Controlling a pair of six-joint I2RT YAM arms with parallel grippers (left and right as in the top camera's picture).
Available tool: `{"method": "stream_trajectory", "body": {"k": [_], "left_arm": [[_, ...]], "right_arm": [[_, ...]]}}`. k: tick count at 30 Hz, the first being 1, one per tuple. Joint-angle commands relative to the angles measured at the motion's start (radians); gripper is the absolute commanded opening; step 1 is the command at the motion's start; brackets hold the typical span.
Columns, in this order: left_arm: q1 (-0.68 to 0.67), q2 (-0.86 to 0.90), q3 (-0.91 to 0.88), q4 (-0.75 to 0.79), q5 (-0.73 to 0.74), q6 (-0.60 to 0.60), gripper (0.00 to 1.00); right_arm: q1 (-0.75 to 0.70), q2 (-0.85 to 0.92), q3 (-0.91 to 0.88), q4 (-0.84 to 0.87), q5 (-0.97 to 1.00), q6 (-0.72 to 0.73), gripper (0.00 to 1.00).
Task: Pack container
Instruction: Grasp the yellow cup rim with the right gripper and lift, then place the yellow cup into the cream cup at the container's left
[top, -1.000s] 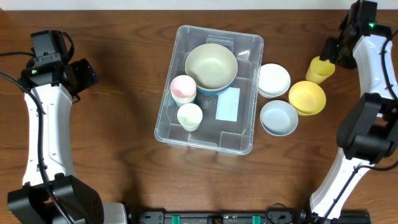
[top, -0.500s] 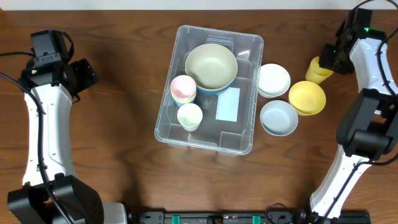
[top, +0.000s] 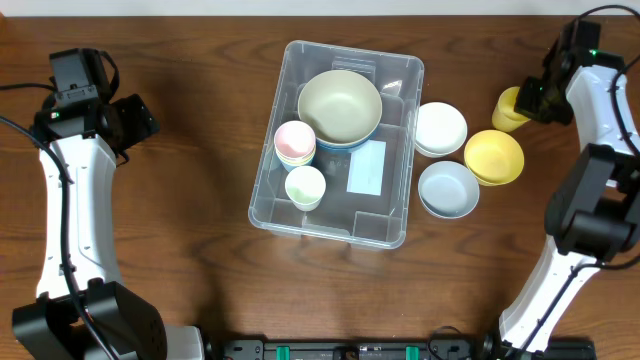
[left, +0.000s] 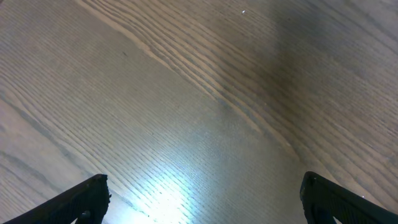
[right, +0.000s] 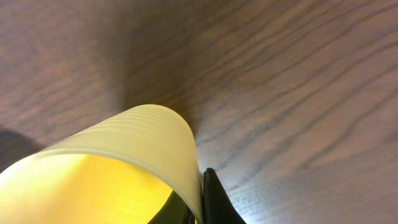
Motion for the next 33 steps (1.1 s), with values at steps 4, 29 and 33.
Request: {"method": "stream_trajectory", "body": {"k": [4, 29, 33], "left_arm": [[0.003, -0.022, 0.026, 0.001, -0.012, 0.009, 0.98], [0.003, -0.022, 0.026, 0.001, -0.012, 0.009, 0.98], [0.003, -0.022, 0.026, 0.001, -0.012, 0.009, 0.98]], "right_arm": [[0.082, -0.266, 0.041, -0.045, -0.017, -0.039, 0.01], [1.016, -0.420, 0.038, -0.219, -0.052, -0.070, 0.01], [1.064, -0.385, 0.024, -0.220, -0.051, -0.069, 0.01]]}}
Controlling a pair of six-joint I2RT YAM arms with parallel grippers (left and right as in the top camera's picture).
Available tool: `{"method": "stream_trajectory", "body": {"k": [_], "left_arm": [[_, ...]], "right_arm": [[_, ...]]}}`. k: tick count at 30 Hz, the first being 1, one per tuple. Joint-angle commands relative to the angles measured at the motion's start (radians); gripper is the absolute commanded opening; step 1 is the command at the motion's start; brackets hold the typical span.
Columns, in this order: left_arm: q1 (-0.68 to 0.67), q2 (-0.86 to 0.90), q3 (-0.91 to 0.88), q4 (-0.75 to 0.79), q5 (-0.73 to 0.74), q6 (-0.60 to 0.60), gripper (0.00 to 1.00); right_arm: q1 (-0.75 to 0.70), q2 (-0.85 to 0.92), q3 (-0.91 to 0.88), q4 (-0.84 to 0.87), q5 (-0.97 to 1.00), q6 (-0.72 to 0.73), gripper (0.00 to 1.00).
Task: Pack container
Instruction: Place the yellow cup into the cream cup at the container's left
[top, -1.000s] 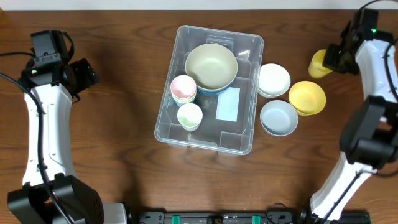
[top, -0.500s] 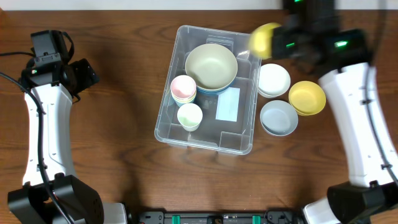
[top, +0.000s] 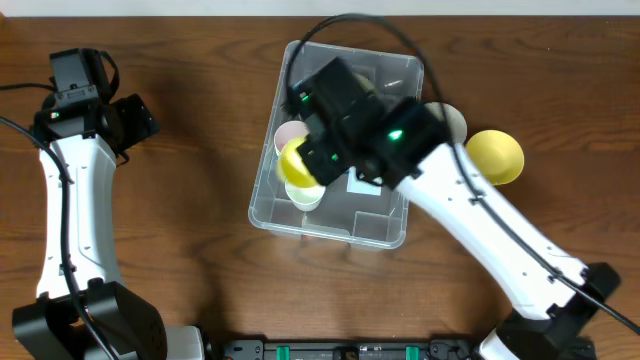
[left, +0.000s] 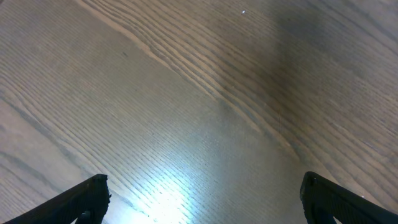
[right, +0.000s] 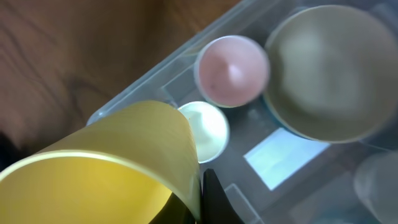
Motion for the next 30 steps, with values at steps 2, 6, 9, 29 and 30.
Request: {"method": "stream_trajectory", "body": {"k": [2, 6, 9, 29, 30], "left_arm": [[0.003, -0.021, 0.026, 0.001, -0.012, 0.009, 0.98], [0.003, -0.021, 0.026, 0.001, -0.012, 0.009, 0.98], [0.003, -0.022, 0.026, 0.001, -0.012, 0.009, 0.98], [0.003, -0.022, 0.026, 0.001, -0.012, 0.009, 0.98], [0.003, -0.022, 0.026, 0.001, -0.012, 0.009, 0.98]], "right_arm": [[0.030, 0.051, -0.014, -0.006, 0.008, -0.005, 0.01], [0.027, 0.096, -0.014, -0.016, 0.020, -0.005, 0.01], [0.022, 0.124, -0.014, -0.034, 0.051, -0.005, 0.01], [0.008, 0.165, -0.028, -0.045, 0.116, -0.006, 0.01], [0.008, 0.165, -0.028, -0.045, 0.116, -0.006, 0.01]]}}
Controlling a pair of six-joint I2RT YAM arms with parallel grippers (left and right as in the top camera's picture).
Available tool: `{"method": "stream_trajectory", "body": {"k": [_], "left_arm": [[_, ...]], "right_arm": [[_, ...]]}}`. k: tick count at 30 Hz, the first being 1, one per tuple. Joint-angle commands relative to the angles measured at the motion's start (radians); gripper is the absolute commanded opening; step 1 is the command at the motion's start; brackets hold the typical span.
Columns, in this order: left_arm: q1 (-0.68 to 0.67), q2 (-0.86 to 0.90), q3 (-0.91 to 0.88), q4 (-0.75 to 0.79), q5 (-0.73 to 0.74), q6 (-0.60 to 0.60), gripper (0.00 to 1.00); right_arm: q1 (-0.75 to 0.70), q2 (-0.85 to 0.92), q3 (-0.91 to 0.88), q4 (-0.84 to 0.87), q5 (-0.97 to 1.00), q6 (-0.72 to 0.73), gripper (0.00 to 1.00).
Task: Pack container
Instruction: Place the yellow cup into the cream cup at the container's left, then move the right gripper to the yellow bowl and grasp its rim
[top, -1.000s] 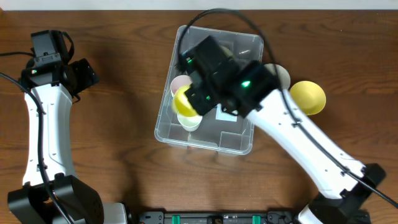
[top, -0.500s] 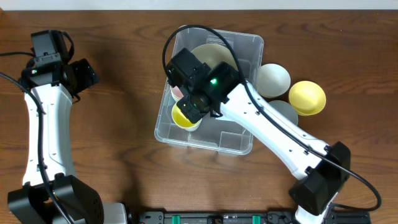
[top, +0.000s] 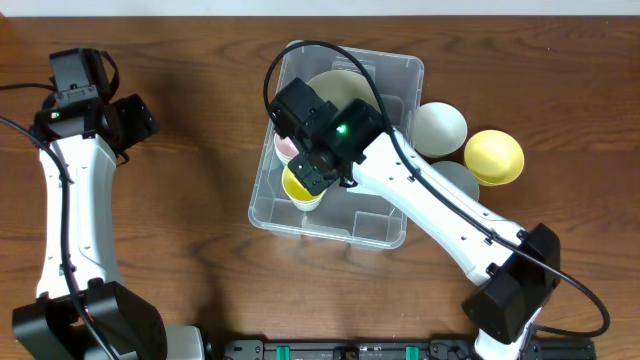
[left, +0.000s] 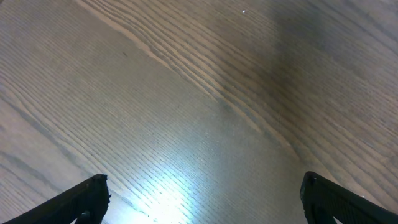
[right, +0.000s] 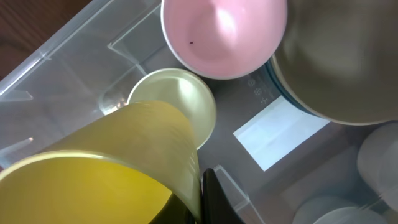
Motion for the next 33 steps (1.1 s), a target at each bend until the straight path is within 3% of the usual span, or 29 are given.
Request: {"method": "stream_trajectory", "body": {"k": [1, 5, 6, 7, 8, 10, 16, 23, 33], "left_arm": [[0.003, -0.022, 0.026, 0.001, -0.012, 0.009, 0.98], [0.003, -0.022, 0.026, 0.001, -0.012, 0.009, 0.98], [0.003, -0.022, 0.026, 0.001, -0.012, 0.009, 0.98], [0.003, -0.022, 0.026, 0.001, -0.012, 0.009, 0.98], [0.003, -0.022, 0.026, 0.001, -0.012, 0.009, 0.98], [0.003, -0.022, 0.026, 0.001, -0.012, 0.009, 0.98], [0.003, -0.022, 0.026, 0.001, -0.012, 0.009, 0.98], [0.003, -0.022, 0.026, 0.001, -0.012, 0.009, 0.98], [0.003, -0.022, 0.026, 0.001, -0.012, 0.009, 0.98]], "right_arm": [[-0.005, 0.013, -0.007, 0.003, 0.018, -0.006, 0.01], [-0.006, 0.013, -0.007, 0.005, 0.018, -0.006, 0.02], [-0.006, 0.013, -0.007, 0.006, 0.018, -0.006, 0.06], [-0.006, 0.013, -0.007, 0.010, 0.018, -0.006, 0.23], [-0.006, 0.013, -0.007, 0.013, 0.018, -0.006, 0.34], [-0.006, 0.013, -0.007, 0.015, 0.018, -0.006, 0.41], [-0.014, 0.007, -0.006, 0.013, 0.022, -0.006, 0.41], [-0.114, -0.099, -0.006, -0.027, 0.201, 0.075, 0.42], [-0.562, -0.234, -0.006, -0.108, 0.185, 0.118, 0.45]]}}
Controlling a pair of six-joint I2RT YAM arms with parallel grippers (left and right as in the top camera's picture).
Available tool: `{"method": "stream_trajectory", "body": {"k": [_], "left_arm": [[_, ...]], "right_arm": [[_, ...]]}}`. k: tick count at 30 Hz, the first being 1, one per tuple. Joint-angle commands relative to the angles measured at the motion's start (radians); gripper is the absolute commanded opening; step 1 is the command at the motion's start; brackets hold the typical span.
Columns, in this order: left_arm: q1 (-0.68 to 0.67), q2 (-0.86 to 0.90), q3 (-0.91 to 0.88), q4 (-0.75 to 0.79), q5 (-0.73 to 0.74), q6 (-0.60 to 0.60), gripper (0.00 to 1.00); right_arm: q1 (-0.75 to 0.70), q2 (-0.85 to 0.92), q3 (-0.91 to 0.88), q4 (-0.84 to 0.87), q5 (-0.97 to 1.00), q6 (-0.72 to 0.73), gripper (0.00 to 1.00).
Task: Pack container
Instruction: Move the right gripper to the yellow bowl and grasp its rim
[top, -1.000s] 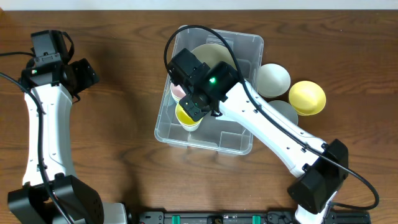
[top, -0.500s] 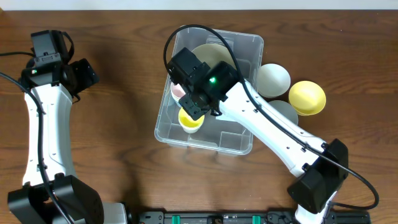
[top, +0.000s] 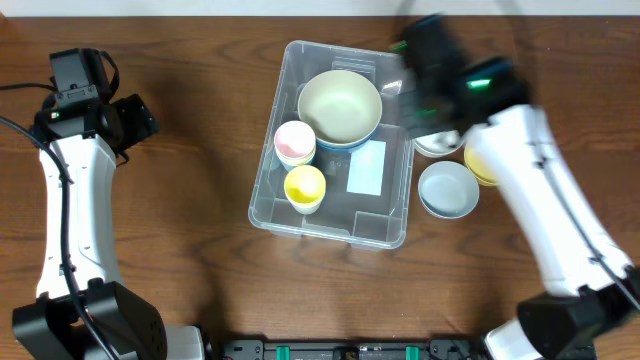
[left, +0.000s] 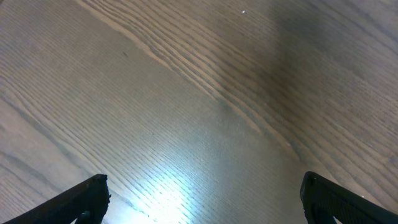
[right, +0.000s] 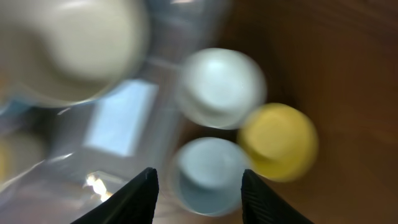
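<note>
The clear plastic container (top: 352, 236) stands mid-table. Inside are a large cream bowl (top: 340, 106), a pink cup (top: 295, 142) and a yellow cup (top: 305, 187) nested upright at the front left. My right gripper (right: 199, 194) is open and holds nothing, blurred above the container's right edge and the loose bowls. To the right of the container lie a white bowl (right: 221, 87), a pale blue bowl (right: 208, 174) and a yellow bowl (right: 277, 140). My left gripper (left: 205, 202) is open over bare wood at the far left.
A pale blue label (top: 367, 167) lies on the container's floor. The left arm (top: 70, 200) runs along the table's left side. The table's back edge (top: 200, 14) is just behind the container.
The yellow cup, then held in my right gripper just above the white cup in the container, now sits nested there. My right gripper has opened and moved right, over the loose bowls.
My right gripper was shut on the yellow cup at the table's far right, beside the yellow bowl. Then it held the cup over the container's left half, then low over the white cup. Now the cup rests there and the gripper is away. The left arm stayed still.
</note>
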Motion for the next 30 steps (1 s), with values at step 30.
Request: {"method": "stream_trajectory", "body": {"k": [30], "left_arm": [[0.003, -0.022, 0.026, 0.000, -0.012, 0.009, 0.98]], "right_arm": [[-0.604, -0.004, -0.867, 0.808, -0.226, 0.004, 0.53]]}}
